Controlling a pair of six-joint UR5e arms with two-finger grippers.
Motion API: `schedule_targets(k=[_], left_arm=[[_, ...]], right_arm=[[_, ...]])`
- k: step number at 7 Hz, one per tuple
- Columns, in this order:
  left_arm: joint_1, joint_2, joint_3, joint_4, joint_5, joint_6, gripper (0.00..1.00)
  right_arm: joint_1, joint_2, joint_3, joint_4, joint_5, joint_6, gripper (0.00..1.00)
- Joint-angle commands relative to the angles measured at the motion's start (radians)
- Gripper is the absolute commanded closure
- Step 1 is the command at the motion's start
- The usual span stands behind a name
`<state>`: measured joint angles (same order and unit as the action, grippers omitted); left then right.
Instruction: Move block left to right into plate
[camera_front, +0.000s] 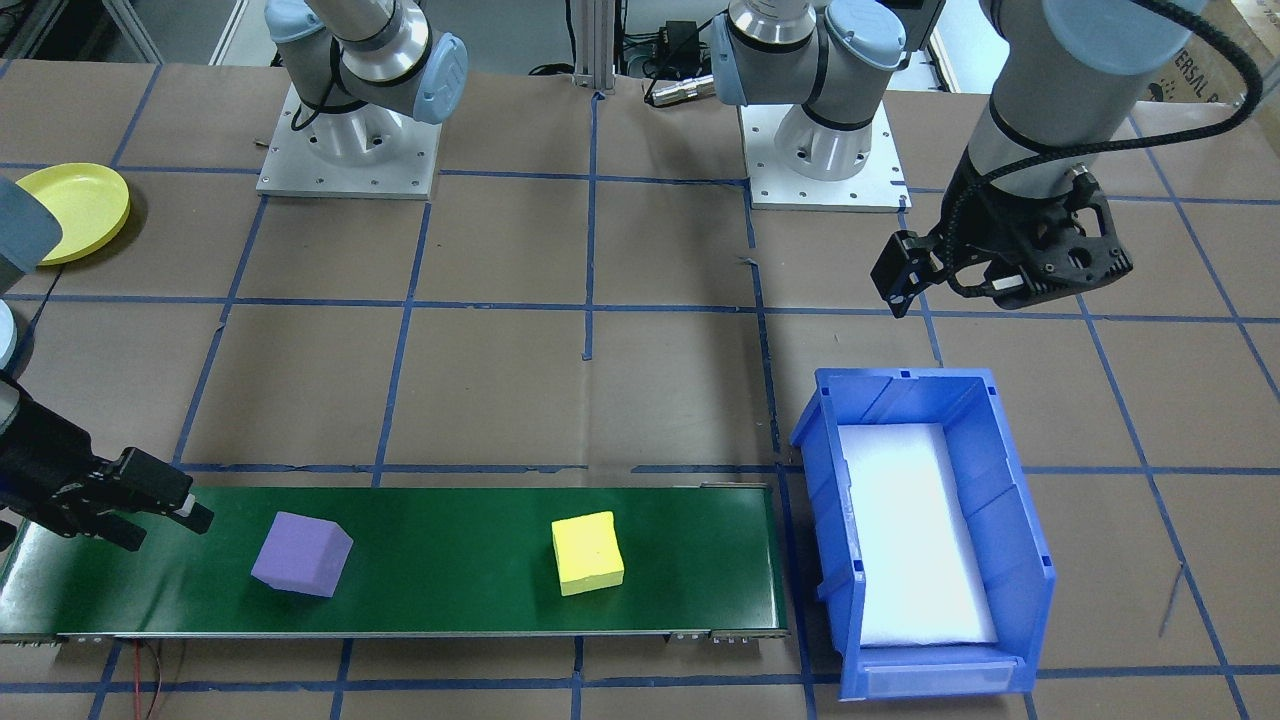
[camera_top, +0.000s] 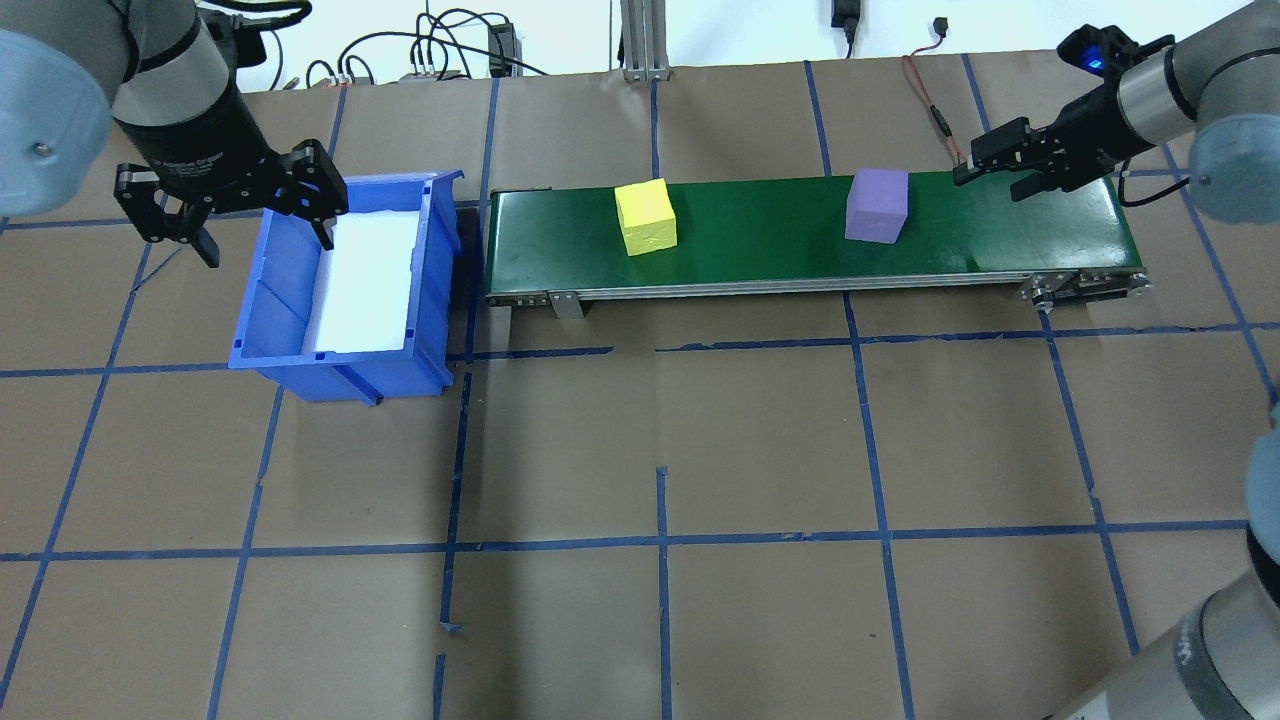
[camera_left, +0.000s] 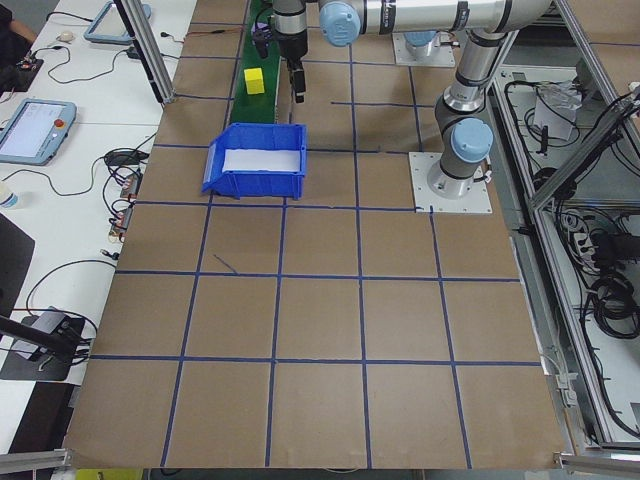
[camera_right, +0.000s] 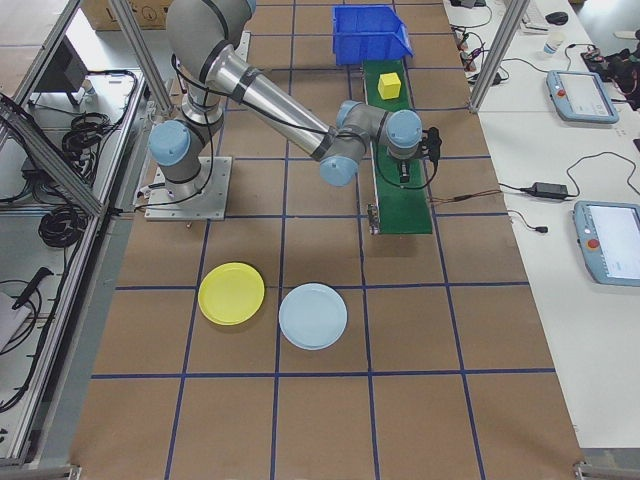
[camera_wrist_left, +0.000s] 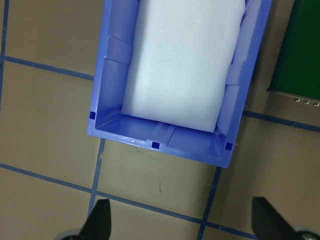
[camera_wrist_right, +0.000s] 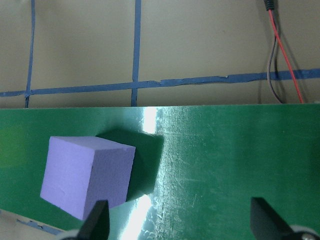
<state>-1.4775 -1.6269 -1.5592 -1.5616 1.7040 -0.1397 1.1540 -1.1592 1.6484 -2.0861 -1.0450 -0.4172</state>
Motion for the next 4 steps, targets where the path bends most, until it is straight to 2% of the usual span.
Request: schedule_targets(k=[1, 4], left_arm=[[0.020, 0.001, 0.001, 0.002, -0.001, 0.025, 0.00], [0.022, -0.004, -0.001, 0.015, 0.000, 0.031, 0.00]], right_arm=[[-0.005, -0.008, 0.007, -0.006, 0.032, 0.000, 0.00], [-0.004, -0.002, 0.008, -0.003, 0.042, 0.006, 0.05]])
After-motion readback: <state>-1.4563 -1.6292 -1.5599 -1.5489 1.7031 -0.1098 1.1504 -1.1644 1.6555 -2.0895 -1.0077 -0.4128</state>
